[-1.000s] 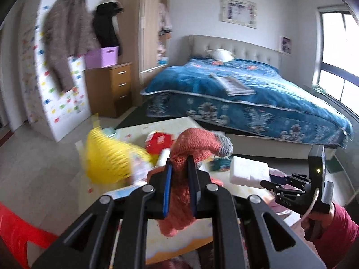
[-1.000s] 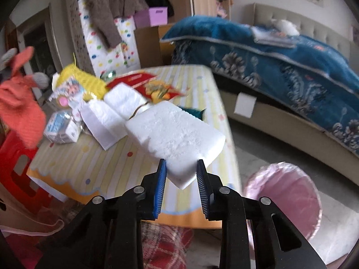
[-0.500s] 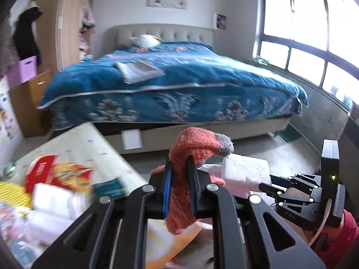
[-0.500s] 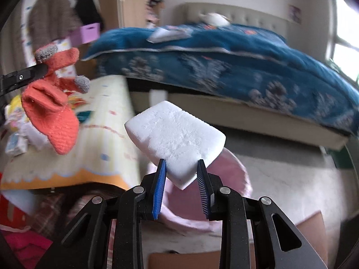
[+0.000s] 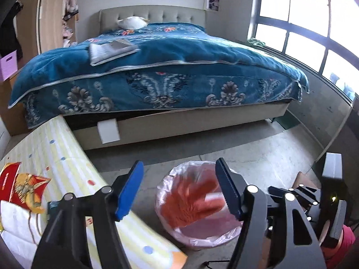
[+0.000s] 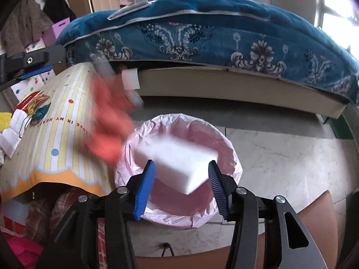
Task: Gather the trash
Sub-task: 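Carry the foam block and glove over the pink bin and release both, then grasp the clear plastic wrapper with the right tool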
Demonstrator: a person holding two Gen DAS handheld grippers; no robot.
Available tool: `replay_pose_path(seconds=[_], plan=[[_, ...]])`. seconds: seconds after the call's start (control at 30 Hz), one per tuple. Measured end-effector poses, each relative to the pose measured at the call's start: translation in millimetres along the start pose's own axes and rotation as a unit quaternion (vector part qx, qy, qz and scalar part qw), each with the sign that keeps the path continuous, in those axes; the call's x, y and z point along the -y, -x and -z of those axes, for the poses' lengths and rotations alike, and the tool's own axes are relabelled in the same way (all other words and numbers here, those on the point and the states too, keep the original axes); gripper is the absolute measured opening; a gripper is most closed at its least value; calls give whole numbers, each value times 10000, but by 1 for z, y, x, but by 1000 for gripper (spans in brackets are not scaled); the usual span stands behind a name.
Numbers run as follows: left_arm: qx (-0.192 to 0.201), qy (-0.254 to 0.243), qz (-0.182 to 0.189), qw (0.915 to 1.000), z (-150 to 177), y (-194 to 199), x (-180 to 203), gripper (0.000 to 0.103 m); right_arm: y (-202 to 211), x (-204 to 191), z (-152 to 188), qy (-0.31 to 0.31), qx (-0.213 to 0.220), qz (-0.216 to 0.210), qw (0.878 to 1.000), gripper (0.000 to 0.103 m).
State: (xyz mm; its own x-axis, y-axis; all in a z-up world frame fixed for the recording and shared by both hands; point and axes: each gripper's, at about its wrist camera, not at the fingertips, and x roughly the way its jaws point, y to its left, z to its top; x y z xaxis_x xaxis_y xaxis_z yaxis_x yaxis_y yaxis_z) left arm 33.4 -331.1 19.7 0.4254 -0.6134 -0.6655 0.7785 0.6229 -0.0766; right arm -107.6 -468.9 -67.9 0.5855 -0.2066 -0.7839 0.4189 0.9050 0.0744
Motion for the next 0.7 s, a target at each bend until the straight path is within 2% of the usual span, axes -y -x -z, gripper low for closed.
replay_pose_path(seconds=[0.17,0.33,0.7], plan=[[94,205,-372,9991,15,26,-27,71,12,-7,-2,-113,131,-212,9996,52],[108,433,-681,9967,37,60,-54,72,27,-36,-9,48,327,-465,9984,56],[204,892,-1659,9819,96,151,-112,77,58,-144,-12,1008,478,-1143,9872,56]])
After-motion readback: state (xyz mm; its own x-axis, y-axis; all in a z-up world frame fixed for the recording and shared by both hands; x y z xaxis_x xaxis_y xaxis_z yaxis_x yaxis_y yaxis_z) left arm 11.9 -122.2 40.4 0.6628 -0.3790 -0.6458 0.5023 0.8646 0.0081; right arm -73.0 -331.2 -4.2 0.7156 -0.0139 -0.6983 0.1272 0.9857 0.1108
